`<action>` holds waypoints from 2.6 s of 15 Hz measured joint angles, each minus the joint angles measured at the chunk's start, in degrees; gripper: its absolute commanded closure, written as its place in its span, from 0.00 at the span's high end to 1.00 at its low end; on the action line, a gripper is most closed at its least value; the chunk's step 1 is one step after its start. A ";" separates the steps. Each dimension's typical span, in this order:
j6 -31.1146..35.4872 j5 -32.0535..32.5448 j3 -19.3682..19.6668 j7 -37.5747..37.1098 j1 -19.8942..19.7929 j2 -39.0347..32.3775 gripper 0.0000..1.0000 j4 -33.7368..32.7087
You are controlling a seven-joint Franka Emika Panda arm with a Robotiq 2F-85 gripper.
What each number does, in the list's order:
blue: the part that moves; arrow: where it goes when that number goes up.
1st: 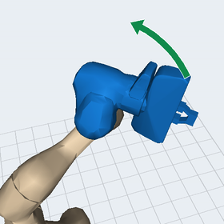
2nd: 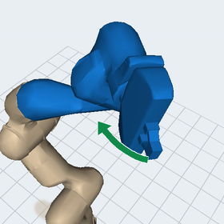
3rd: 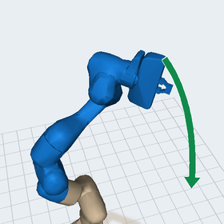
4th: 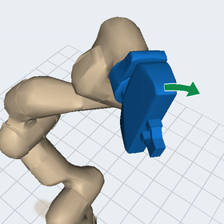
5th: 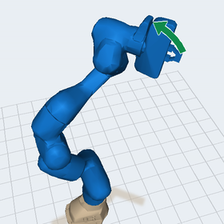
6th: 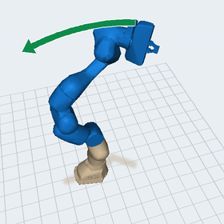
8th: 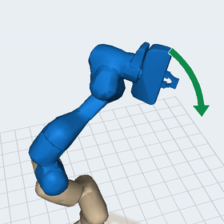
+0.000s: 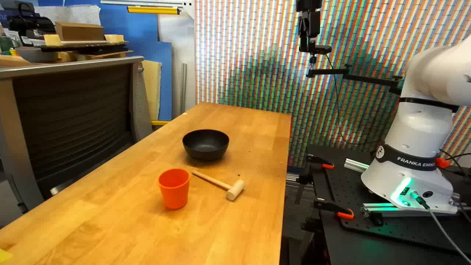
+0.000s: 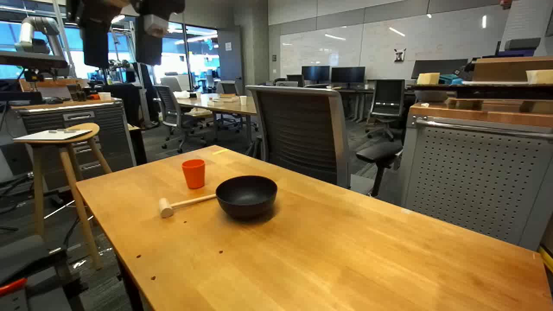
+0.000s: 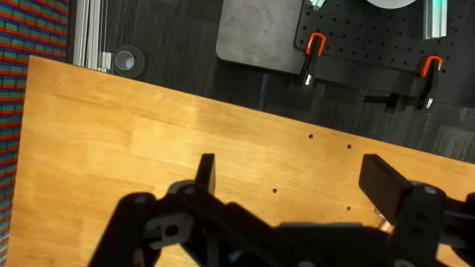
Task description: Place the orange cup inside the black bowl
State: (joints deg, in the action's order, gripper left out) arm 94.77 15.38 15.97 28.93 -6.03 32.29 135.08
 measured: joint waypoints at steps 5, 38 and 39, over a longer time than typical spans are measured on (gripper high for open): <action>0.06 0.00 0.00 -0.01 0.00 0.11 1.00 -0.25; 45.85 -10.58 -28.28 -1.61 17.87 -54.67 1.00 -14.56; 45.85 -9.87 -28.44 -1.61 17.90 -55.23 1.00 -15.41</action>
State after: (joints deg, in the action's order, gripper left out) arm 140.62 5.51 -12.48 27.31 11.87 -22.94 119.68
